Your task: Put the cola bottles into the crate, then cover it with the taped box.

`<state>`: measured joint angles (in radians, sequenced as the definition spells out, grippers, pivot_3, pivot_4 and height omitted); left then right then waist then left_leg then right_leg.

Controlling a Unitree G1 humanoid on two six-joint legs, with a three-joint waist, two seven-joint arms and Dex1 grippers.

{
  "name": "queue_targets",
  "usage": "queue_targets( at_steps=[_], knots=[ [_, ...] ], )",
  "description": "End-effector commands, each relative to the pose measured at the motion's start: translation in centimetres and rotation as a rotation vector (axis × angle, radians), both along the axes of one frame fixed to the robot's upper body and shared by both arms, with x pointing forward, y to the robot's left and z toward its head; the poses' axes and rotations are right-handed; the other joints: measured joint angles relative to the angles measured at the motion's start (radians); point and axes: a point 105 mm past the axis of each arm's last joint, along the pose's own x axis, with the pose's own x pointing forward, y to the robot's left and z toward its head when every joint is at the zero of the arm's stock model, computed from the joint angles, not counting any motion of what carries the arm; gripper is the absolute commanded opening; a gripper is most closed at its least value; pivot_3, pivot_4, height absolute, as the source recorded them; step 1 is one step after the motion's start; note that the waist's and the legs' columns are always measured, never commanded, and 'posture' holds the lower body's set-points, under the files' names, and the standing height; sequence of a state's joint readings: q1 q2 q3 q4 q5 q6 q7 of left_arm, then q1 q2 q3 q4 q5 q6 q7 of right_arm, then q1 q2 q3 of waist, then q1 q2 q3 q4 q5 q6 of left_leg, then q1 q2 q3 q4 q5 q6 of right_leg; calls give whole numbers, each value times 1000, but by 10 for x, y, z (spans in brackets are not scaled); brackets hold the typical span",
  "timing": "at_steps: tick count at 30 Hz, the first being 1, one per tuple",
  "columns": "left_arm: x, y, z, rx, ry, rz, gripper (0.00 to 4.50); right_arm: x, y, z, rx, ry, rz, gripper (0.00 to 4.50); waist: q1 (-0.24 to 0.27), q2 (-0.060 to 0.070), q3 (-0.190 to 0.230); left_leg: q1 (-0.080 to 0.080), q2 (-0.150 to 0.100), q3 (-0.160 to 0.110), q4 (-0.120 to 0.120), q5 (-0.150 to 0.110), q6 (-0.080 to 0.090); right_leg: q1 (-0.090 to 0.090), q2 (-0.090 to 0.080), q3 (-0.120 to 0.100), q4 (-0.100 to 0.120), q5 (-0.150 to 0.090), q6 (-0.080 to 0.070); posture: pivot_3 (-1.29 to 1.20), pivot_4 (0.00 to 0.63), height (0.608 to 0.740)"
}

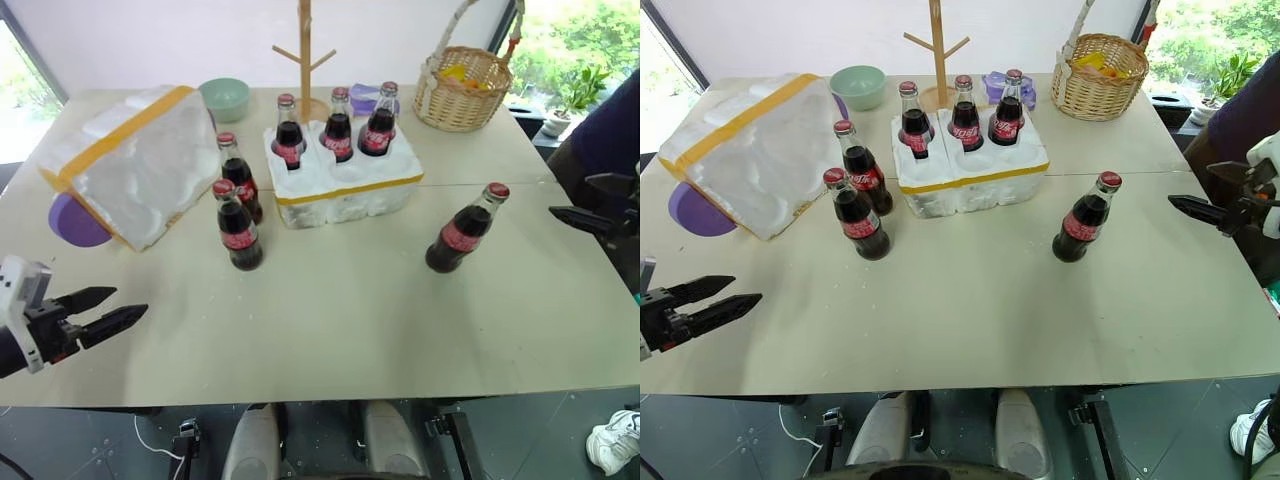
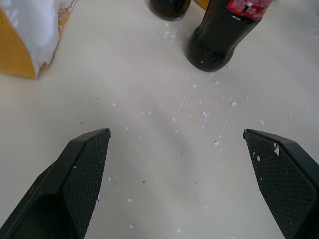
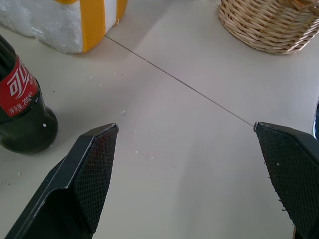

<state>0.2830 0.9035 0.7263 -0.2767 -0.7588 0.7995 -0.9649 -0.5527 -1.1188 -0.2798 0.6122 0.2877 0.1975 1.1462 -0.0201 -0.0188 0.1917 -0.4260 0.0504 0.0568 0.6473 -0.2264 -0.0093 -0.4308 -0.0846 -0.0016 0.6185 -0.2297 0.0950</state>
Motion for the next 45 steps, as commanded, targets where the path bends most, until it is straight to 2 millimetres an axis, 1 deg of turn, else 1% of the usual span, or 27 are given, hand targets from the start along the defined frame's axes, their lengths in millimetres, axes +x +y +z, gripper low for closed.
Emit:
queue_targets(
  at_steps=[1, 7, 15, 18, 22, 24, 26, 28, 30, 32, 34, 36, 40, 42, 45],
  knots=[
    [-2, -5, 5, 12, -14, -39, 4463, 0, -2, 11, -14, -48, -3, 4500, 0, 0, 0, 0, 0, 0, 0, 0, 0, 0, 0, 0, 0, 0, 0, 0, 150, 740],
    [4, -2, 11, 12, -48, -18, 4463, 0, -3, 10, -14, -54, -12, 4500, 0, 0, 0, 0, 0, 0, 0, 0, 0, 0, 0, 0, 0, 0, 0, 0, 150, 740],
    [6, -3, 15, -9, -63, -20, 4463, 0, -3, 7, 9, -46, -13, 4500, 0, 0, 0, 0, 0, 0, 0, 0, 0, 0, 0, 0, 0, 0, 0, 0, 150, 740],
    [8, -6, 19, -33, -107, -31, 4463, -2, -1, 7, 46, -35, 3, 4500, 0, 0, 0, 0, 0, 0, 0, 0, 0, 0, 0, 0, 0, 0, 0, 0, 150, 740],
    [9, -12, 20, -45, -119, -48, 4463, -4, 0, 9, 27, -45, 11, 4500, 1, 0, 0, 0, 0, 0, 0, 0, 0, 1, 1, 0, 0, 0, 0, 0, 150, 740],
    [12, -18, 22, -43, -139, -69, 4463, -4, 2, 15, 45, -39, 34, 4500, 1, 0, 0, 0, 0, 0, 0, 0, 0, 1, 1, 0, 0, 0, 0, 0, 150, 740],
    [17, -28, 29, -65, -175, -104, 4463, -9, 12, 30, 65, -22, 124, 4500, 1, 1, 0, 0, 0, 0, 1, 0, 0, 1, 1, 0, 1, 0, 0, 0, 150, 740],
    [24, -40, 32, -82, -201, -144, 4463, -13, 28, 56, 86, -25, 237, 4500, 1, 5, 1, 0, 0, 0, 2, 0, 0, 1, 1, 0, 1, 0, 0, 0, 150, 740],
    [29, -53, 31, -66, -208, -193, 4463, -12, 42, 79, 93, -41, 311, 4500, 0, 7, 1, 0, 0, 0, 2, 0, 0, 1, 1, 1, 2, 0, 0, 0, 150, 740],
    [33, -63, 31, -62, -214, -238, 4463, -12, 61, 96, 92, -37, 397, 4500, -2, 7, 1, 0, 0, 0, 1, 0, 0, 1, 1, 1, 2, 0, 0, 0, 150, 740],
    [40, -71, 33, -58, -231, -268, 4463, -16, 82, 110, 97, -21, 502, 4500, 0, 6, 1, 0, 1, -1, 0, 0, 0, 0, 3, 1, 2, 0, 0, 0, 150, 740],
    [47, -77, 33, -45, -242, -296, 4463, -22, 101, 117, 95, 1, 598, 4500, 1, 6, 1, 0, 1, -1, 0, 0, 0, 0, 3, 0, 2, 0, 0, 0, 150, 740],
    [64, -87, 30, -15, -260, -328, 4463, -36, 138, 123, 67, 38, 757, 4500, 7, 6, 1, -1, 1, -1, 0, 0, 0, 0, 3, 1, 2, 0, 0, 0, 150, 740],
    [71, -91, 31, -16, -273, -340, 4463, -41, 151, 127, 64, 32, 810, 4500, 8, 6, 1, -1, 1, -1, 1, 0, 0, 0, 3, 1, 2, 0, 0, 0, 150, 740],
    [79, -100, 30, -23, -288, -358, 4463, -46, 162, 133, 88, 16, 850, 4500, 7, 6, 1, -1, 1, 0, 1, 0, 0, 0, 2, 1, 2, 0, 0, 0, 150, 740]
  ],
)
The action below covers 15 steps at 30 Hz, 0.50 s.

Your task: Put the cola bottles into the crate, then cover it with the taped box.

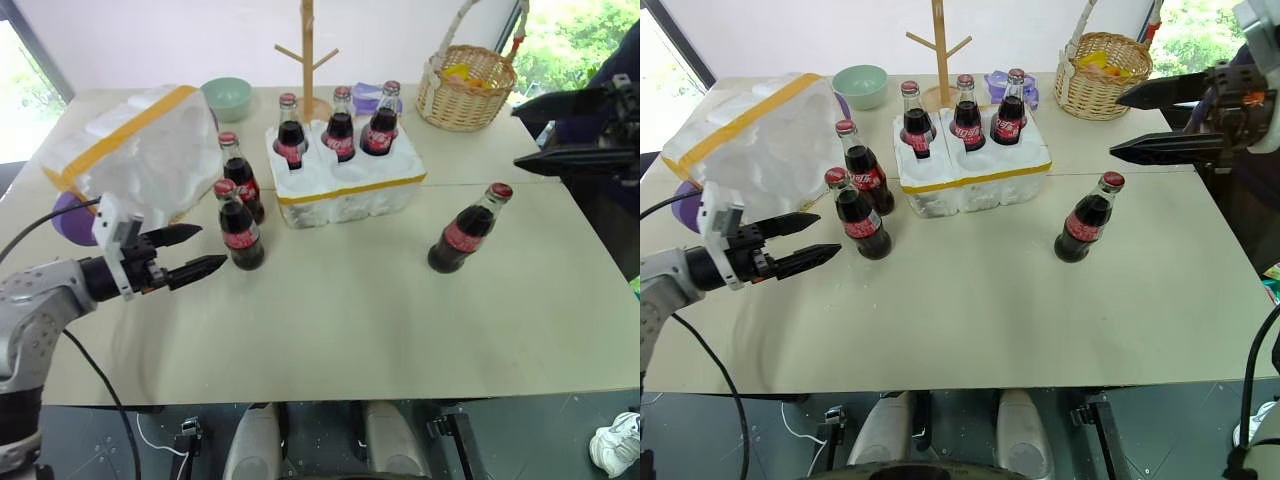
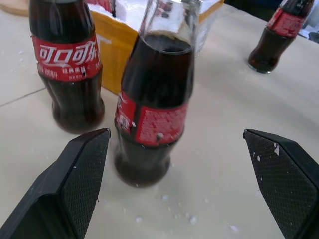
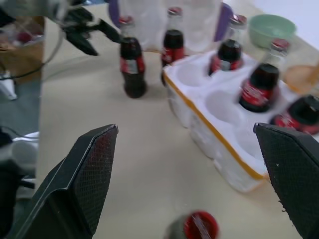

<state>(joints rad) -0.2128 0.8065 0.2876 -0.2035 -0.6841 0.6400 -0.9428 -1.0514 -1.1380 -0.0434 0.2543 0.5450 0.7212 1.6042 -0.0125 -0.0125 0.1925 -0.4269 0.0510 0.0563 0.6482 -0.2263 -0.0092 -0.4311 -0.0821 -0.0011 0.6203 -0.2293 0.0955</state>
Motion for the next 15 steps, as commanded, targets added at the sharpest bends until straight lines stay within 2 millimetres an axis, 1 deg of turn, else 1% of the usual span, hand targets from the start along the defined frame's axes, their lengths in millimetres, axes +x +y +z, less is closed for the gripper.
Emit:
queue_targets(
  at_steps=[1, 3, 5, 9, 12, 14, 15],
  knots=[
    [7, -9, 5, 3, -45, -27, 4463, -13, 13, 21, 36, -64, 60, 4500, -1, 0, 0, 0, 0, 0, 0, 0, 0, 0, 0, 0, 0, 0, 0, 0, 150, 740],
    [10, -16, 2, -7, -44, -50, 4463, -15, 17, 20, 36, -70, 68, 4500, 0, 0, 0, 0, 0, 0, 0, 0, 0, 0, 0, 0, 0, 0, 0, 0, 150, 740],
    [17, -22, -3, -13, -43, -53, 4463, -15, 20, 17, 22, -80, 74, 4500, 1, 0, 0, 0, 0, 0, 0, 0, 0, 0, 0, 0, 0, 0, 0, 0, 150, 740],
    [34, -27, -13, -17, -43, -23, 4463, -16, 26, 14, 20, -84, 83, 4500, 2, 0, 0, 0, 0, 0, 1, 0, 0, 0, 0, 0, 1, 0, 0, 0, 150, 740],
    [37, -35, -16, -33, -50, -40, 3634, -16, 29, 15, 29, -90, 87, 4500, 1, 0, 0, 0, 0, 0, 1, 0, 0, 0, 0, 0, 1, 2, 3, 0, 150, 740],
    [38, -36, -17, -35, -51, -37, 2691, -15, 30, 14, 34, -94, 81, 4500, 1, 0, 0, 0, 0, 0, 1, 0, 0, 0, 0, 0, 1, 2, 3, 0, 150, 740],
    [38, -36, -17, -32, -53, -36, 2583, -15, 30, 14, 37, -96, 74, 4500, 2, 0, 0, 0, 0, 0, 1, 0, 0, 0, 0, 0, 2, 2, 3, 0, 150, 740]
  ],
)
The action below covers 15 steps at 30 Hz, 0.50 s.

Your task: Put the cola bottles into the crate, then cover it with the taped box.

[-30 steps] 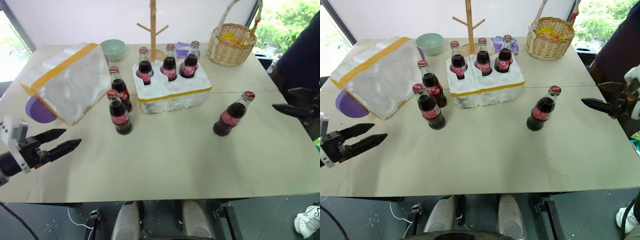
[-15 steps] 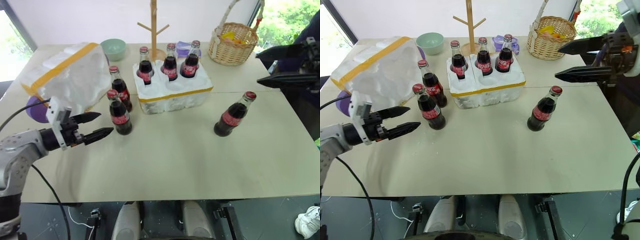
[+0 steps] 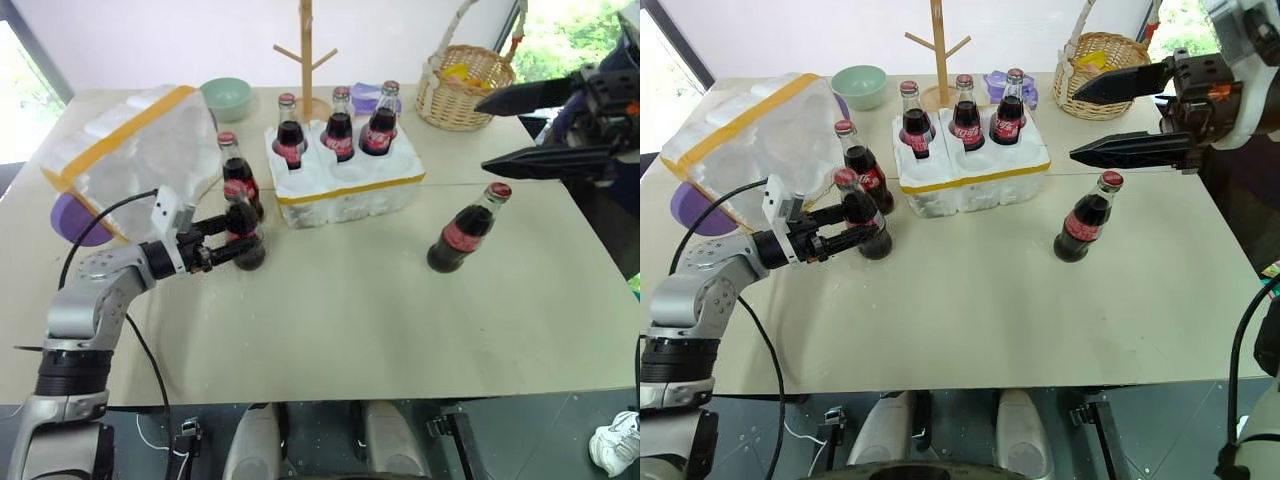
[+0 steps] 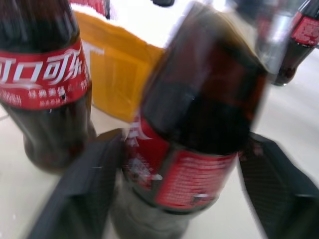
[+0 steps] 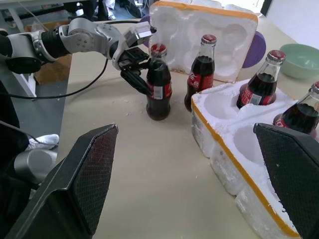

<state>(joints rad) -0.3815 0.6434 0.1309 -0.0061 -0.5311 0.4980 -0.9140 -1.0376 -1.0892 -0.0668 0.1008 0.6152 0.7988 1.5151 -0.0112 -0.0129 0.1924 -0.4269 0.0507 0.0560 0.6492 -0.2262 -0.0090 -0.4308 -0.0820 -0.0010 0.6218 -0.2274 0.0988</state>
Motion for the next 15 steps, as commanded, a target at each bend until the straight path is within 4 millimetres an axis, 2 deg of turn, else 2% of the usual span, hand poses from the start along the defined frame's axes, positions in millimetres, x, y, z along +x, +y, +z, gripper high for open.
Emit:
queue_targets(
  at_steps=[1, 3, 7, 10, 12, 15],
  knots=[
    [-3, -8, 2, 4, -11, -41, 2583, -7, 1, 11, 29, -64, 4, 4500, 2, 0, 0, 0, 0, 0, 0, 0, 0, 0, 0, 0, 0, 0, 0, 0, 150, 740],
    [-8, -9, 4, 4, -3, -61, 2583, -6, 0, 11, 33, -67, -4, 4500, 3, 0, 0, 0, 0, 0, 0, 0, 0, 0, 0, 0, 1, 0, 0, 0, 150, 740],
    [-38, -21, 14, -22, 50, -232, 2583, -5, -1, 11, 44, -72, -21, 4500, -2, 0, 0, 0, 0, 0, 0, 0, 0, 0, 0, 0, 0, 0, 0, 0, 150, 740],
    [-50, -43, 38, -75, 28, -344, 2583, 0, -3, 9, 55, -81, -49, 4500, 1, -1, 1, 0, 0, 0, 0, 0, 0, 0, 0, 0, 1, 0, 0, 0, 150, 740],
    [-43, -59, 57, -136, -18, -361, 2583, 3, -3, 7, 57, -86, -62, 4500, 7, -1, 1, -1, 0, -1, 1, 0, 0, 0, 0, 0, 1, -1, -2, 0, 150, 740],
    [-19, -94, 96, -265, -113, -343, 2583, 4, -3, 5, 73, -87, -75, 4500, 25, -3, 2, -2, -1, -2, 6, 0, 0, 1, 0, 0, 3, -1, -2, 0, 150, 740]
  ],
)
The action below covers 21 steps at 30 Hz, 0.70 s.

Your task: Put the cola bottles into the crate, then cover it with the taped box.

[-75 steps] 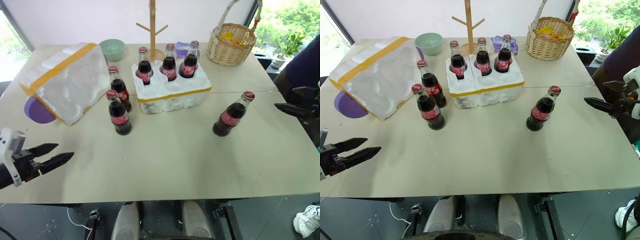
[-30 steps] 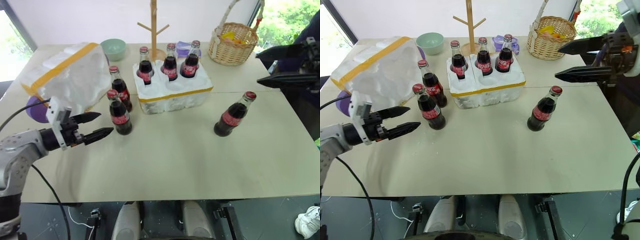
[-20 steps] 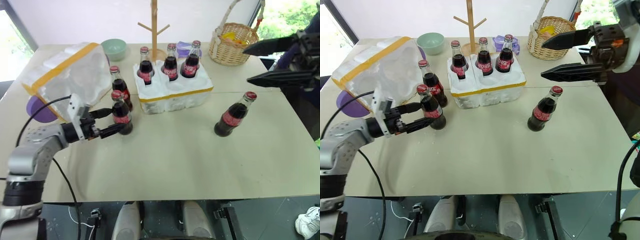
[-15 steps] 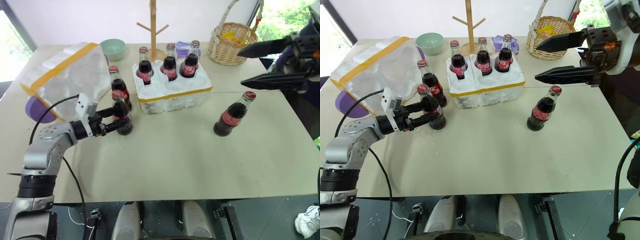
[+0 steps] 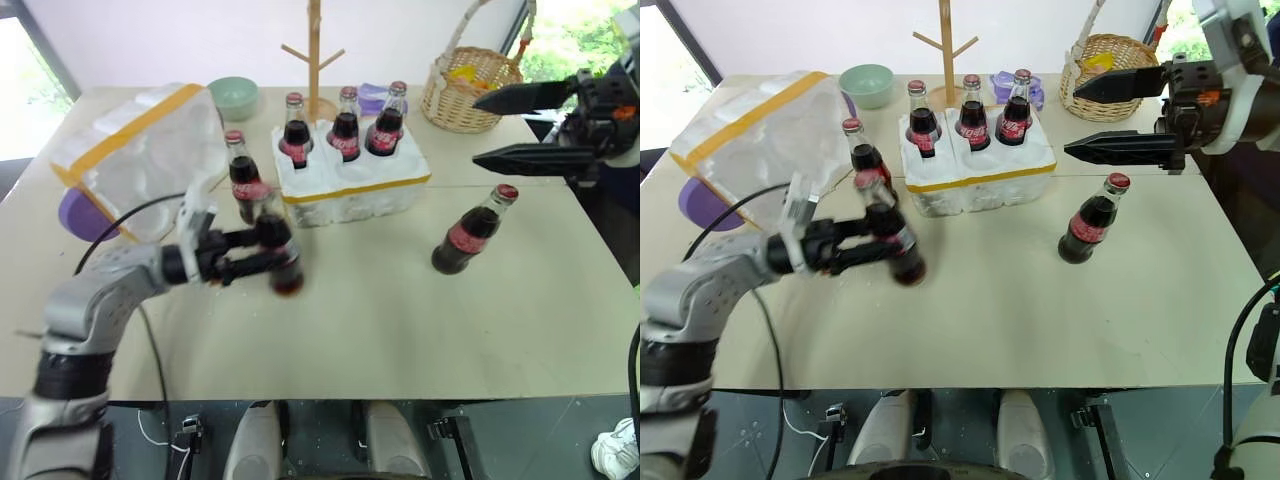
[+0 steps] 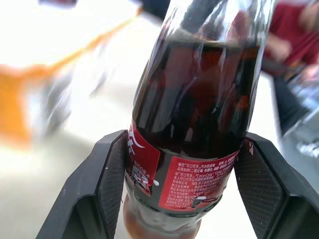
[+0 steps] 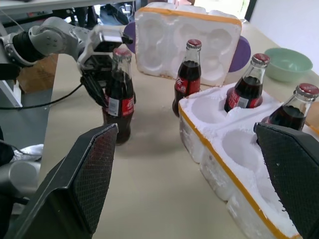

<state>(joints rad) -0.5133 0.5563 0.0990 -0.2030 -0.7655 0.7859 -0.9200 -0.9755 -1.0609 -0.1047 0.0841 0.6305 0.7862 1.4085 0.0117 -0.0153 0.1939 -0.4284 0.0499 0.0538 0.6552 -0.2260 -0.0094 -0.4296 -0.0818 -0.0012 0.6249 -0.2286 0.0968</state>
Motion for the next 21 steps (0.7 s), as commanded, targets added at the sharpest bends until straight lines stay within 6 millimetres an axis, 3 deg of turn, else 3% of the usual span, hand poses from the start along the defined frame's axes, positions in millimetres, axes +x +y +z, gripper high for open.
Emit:
queue_targets(
  at_steps=[1, 6, 9, 14, 21],
  knots=[
    [20, -32, 57, -127, -158, 42, 2583, -5, 0, 12, 21, -74, -4, 4500, 3, -1, 0, -1, 0, -1, 3, 0, 0, 1, 0, 0, 1, 1, 2, 0, 150, 740],
    [59, -70, 88, -180, -237, 198, 2583, -2, 0, 12, 46, -84, -32, 4500, -4, 0, 0, -1, -1, -1, 7, -1, 2, 2, 0, 1, 0, 3, 5, 0, 150, 740],
    [82, -78, 93, -143, -262, 325, 2583, -1, -1, 12, 56, -90, -53, 4500, -7, -1, 0, -1, -1, -1, 6, -1, 2, 1, 1, 1, 2, 3, 6, 0, 150, 740],
    [106, -95, 85, -124, -231, 405, 2583, -1, -7, 10, 62, -89, -84, 4500, -5, -1, 0, -2, -1, -2, 6, -1, 2, 0, 1, 0, 4, 2, 6, 0, 150, 740],
    [121, -117, 66, -75, -182, 404, 2583, 6, -13, -1, 32, -64, -140, 4500, 1, -1, 0, -9, -1, -2, 7, -1, 2, -5, 1, 0, 3, 2, 7, 0, 150, 740]
  ],
)
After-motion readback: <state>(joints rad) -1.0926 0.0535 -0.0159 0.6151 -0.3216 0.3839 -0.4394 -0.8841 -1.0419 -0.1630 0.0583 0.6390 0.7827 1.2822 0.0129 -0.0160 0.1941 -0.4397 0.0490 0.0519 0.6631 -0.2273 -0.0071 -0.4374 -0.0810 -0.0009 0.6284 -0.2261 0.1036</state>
